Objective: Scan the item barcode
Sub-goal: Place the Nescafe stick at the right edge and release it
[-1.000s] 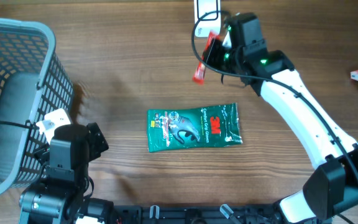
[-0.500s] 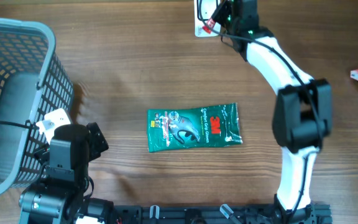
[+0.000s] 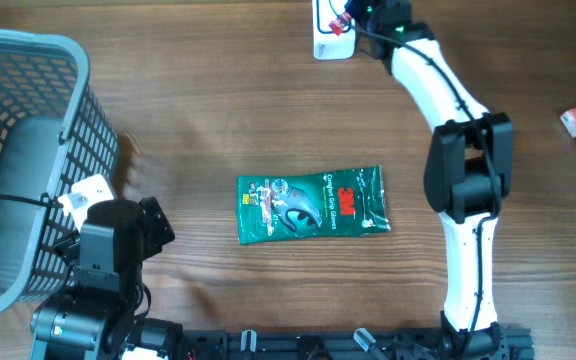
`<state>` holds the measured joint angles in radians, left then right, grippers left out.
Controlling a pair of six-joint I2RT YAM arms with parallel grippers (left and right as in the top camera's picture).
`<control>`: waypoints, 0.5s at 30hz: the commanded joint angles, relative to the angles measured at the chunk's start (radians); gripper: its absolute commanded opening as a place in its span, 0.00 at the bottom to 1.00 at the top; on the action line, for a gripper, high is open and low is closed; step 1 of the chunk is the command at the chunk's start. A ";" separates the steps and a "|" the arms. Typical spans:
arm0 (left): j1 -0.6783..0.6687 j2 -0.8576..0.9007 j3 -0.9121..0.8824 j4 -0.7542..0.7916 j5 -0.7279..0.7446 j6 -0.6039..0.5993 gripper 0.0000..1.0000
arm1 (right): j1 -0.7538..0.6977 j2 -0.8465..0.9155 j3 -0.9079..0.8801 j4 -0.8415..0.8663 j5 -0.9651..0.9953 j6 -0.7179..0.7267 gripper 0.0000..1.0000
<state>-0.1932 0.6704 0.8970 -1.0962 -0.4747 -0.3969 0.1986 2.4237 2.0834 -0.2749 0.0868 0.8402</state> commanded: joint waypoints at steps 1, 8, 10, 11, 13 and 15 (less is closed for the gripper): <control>0.008 -0.002 0.010 0.003 -0.010 0.016 1.00 | -0.126 -0.064 0.031 -0.103 0.025 -0.011 0.05; 0.008 -0.002 0.010 0.003 -0.010 0.016 1.00 | -0.423 -0.086 0.010 -0.409 0.026 -0.354 0.05; 0.008 -0.002 0.010 0.003 -0.010 0.016 1.00 | -0.495 -0.079 -0.016 -0.446 0.026 -0.420 0.05; 0.008 -0.002 0.010 0.003 -0.010 0.016 1.00 | -0.533 -0.074 -0.023 -0.470 0.025 -0.423 0.08; 0.008 -0.002 0.010 0.003 -0.010 0.016 1.00 | -0.593 -0.067 -0.024 -0.513 0.011 -0.419 0.18; 0.008 -0.002 0.010 0.003 -0.010 0.016 1.00 | -0.629 -0.069 -0.023 -0.529 -0.035 -0.422 0.25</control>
<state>-0.1932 0.6704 0.8970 -1.0962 -0.4747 -0.3969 -0.3923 2.3692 2.0686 -0.7868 0.1001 0.4755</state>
